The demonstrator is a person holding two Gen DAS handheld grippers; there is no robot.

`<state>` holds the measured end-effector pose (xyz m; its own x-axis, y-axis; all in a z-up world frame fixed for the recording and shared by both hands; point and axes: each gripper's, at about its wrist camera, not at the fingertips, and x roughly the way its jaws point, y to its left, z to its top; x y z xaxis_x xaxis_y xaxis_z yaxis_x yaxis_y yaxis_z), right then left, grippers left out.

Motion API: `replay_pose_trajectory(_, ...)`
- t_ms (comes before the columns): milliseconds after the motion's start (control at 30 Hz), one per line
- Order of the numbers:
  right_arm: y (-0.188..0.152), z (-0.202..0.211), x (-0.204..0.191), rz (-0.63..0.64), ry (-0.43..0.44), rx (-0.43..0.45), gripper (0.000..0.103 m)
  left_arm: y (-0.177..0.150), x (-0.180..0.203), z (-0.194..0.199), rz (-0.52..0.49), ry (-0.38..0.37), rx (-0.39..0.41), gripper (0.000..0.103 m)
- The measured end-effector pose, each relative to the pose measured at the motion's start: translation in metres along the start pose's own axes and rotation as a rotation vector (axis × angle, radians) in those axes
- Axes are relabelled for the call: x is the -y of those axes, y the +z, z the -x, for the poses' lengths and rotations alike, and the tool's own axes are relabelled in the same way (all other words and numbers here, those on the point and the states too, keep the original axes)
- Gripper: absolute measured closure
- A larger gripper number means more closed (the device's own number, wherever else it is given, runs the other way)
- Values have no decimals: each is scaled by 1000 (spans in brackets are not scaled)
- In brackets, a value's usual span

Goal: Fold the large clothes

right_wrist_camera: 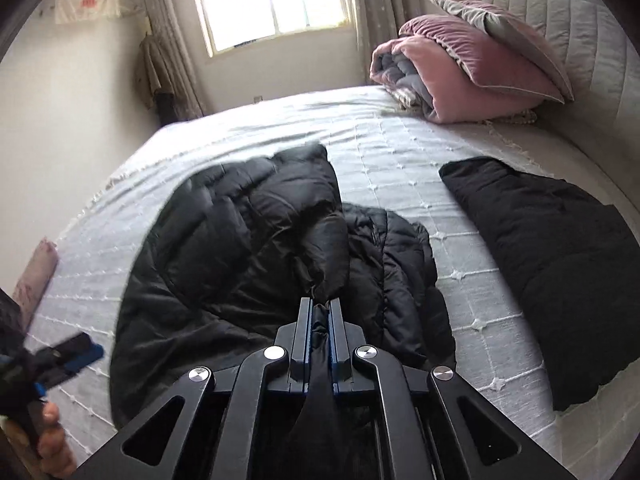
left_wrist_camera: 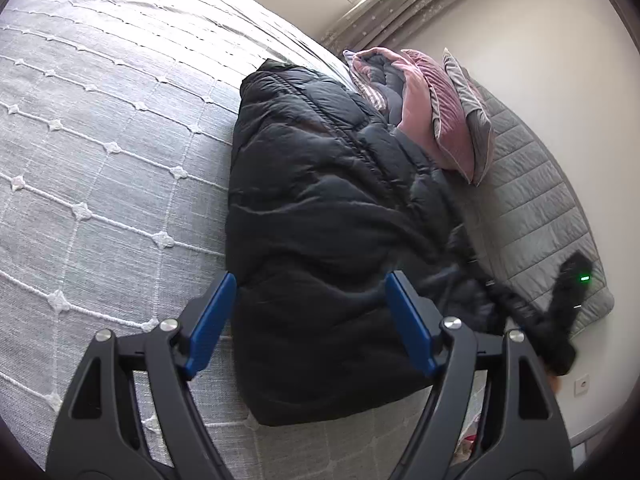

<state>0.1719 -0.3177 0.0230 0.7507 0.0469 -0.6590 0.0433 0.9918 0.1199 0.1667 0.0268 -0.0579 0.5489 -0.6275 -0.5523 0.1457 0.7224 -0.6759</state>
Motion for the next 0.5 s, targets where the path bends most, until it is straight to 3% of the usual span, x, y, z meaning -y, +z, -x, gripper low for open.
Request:
replay_pose_trajectory(67,2,11,10,-24,-14,25,97,3,4,-6,-22,17,2,26)
replay_pose_trajectory(200,-7,-20,43,-68,-162,-68,97,9,16,-25,-78,59,-26,26)
replay_pose_trajectory(300,-13,-32,71,-181,-173,-102,97,8,25,-40,-104,75,-48,26)
replay_pose_trajectory(400,-18,-41,80,-203,-166,-140,94,7,26,-59,-115,82,-83,24)
replay_pose_trajectory(500,-27,-58,76,-176,-178,-181,73,9,18,-65,-75,60,-103,19)
